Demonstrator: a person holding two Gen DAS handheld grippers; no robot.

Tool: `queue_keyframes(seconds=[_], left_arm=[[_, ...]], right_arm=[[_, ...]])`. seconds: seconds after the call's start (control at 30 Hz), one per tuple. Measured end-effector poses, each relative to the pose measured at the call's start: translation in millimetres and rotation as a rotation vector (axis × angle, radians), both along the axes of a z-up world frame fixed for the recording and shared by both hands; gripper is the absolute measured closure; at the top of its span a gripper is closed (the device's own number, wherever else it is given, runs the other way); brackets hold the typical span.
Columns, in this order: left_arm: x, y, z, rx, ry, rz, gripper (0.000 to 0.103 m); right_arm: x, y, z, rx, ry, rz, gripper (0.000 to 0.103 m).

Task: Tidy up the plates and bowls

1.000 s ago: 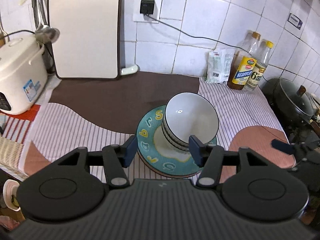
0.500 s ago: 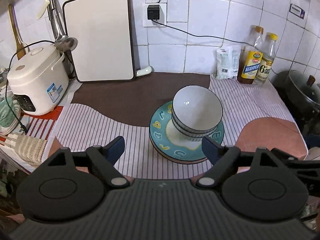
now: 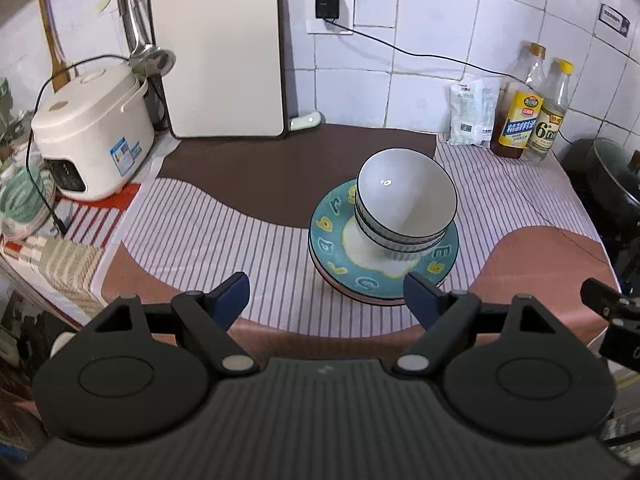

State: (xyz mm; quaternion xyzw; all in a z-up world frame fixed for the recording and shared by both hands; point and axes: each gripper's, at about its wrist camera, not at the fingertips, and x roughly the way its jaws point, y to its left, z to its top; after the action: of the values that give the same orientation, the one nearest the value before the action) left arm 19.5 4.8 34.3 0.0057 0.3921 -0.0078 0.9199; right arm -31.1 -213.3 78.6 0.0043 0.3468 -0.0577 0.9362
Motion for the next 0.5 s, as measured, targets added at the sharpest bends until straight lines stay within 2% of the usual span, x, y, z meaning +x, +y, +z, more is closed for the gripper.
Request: queue_keyframes(seconds=[0.33,0.5], left_arm=[[-8.2,-3.5,-3.6,0.034,-0.027,-0.025,0.019],[-11.7,-4.5,-7.0,0.012,-0.029,-0.037,0.019]], right_arm=[[-6.3,-1.2,-10.6,-0.034,-0.005,-0.027,0.002],[-10.6,-0.1,-11.5,-0.031,-0.011,-0.021,0.002]])
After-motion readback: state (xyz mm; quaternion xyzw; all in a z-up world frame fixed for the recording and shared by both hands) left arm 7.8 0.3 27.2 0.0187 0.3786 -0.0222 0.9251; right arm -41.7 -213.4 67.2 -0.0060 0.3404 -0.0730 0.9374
